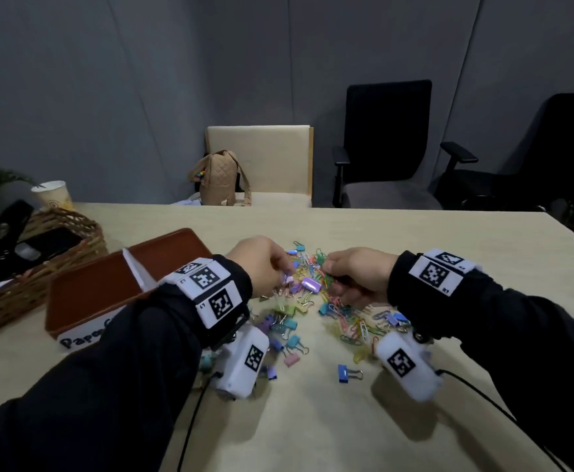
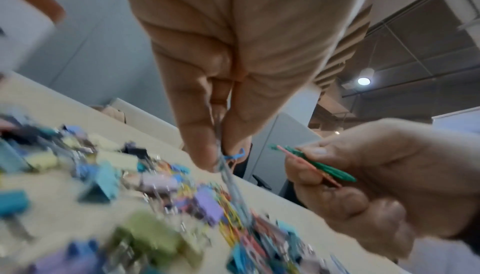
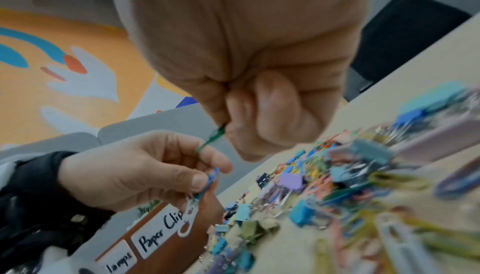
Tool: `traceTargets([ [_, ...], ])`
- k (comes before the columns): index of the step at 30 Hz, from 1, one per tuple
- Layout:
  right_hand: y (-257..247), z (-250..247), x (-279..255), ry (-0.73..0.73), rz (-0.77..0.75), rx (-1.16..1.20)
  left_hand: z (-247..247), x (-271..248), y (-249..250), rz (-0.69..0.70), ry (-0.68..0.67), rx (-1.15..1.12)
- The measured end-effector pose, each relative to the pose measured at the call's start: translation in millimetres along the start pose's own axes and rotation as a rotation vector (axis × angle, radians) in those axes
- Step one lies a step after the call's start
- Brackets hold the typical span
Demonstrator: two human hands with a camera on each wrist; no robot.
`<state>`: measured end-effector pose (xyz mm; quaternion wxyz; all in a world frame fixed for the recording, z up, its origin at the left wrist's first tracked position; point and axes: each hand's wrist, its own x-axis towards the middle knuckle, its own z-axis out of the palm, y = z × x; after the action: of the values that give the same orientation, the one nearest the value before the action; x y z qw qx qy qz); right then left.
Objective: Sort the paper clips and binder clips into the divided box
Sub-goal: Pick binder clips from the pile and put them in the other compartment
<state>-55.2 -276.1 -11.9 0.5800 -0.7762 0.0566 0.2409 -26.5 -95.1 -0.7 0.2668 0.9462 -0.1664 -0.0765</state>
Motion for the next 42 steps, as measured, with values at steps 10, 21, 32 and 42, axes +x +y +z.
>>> traceTargets([
  [10, -49.7, 56.7, 37.8, 0.057, -0.067, 0.203, -78.3, -4.1, -52.6, -0.104, 0.344, -0.027],
  [21, -90.1, 124.1, 75.8, 0.217, -0.353, -0.165, -78.5, -17.4, -97.4, -0.198, 0.347, 0.148],
  [32, -92.5, 136.1, 80.7, 0.189, -0.477, -0.603, -77.3, -47.7, -79.2, -0.190, 0.330, 0.196],
  [42, -50.9, 64.1, 39.7, 0.277, -0.398, -0.782, -23.2, -29.5, -39.3, -0.089, -0.015, 0.287],
])
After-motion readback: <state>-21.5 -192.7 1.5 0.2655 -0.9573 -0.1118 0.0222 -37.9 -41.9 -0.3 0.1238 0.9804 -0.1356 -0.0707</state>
